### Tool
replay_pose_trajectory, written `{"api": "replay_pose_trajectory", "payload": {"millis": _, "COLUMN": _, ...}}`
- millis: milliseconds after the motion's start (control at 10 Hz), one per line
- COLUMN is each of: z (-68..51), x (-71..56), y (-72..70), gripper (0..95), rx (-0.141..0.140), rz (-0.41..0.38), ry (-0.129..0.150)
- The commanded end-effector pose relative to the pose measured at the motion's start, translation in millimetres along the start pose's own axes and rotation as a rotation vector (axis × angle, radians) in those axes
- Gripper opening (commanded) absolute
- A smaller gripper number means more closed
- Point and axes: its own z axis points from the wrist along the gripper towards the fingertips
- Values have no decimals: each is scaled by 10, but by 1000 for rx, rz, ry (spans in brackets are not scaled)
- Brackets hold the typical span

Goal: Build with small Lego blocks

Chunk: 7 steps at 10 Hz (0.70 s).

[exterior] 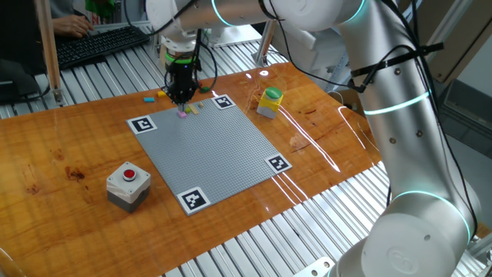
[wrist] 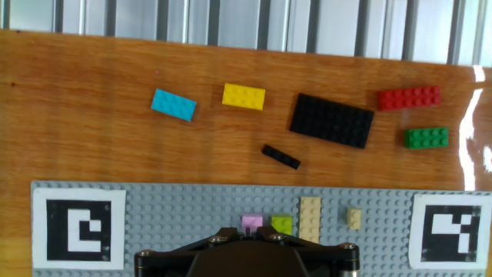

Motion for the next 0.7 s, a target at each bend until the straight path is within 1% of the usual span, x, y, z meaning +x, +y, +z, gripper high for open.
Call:
{"api": "replay_pose_trajectory", "payload": {"millis": 100, "z": -76, "x": 29, "y": -20, "gripper": 0, "rx": -53, "rz": 40, "ry": 16}}
{"api": "replay_pose_trajectory", "payload": {"millis": 200, "z": -161, "x": 60, "y": -52, "gripper": 0, "rx": -81, "rz": 41, "ry": 22}}
{"api": "replay_pose_trajectory", "payload": {"millis": 400, "z": -265, "x": 101, "y": -98, "gripper": 0, "rx": -73, "rz": 29, "ry": 18}}
{"api": "replay_pose_trajectory", "payload": {"millis": 500, "z": -336, "x": 132, "y": -134, "gripper": 0, "rx": -68, "rz": 22, "ry": 16}}
{"api": "replay_pose_trajectory", "payload": {"millis": 700, "z": -385, "x": 154, "y": -161, "gripper": 0, "rx": -67, "rz": 18, "ry": 16}}
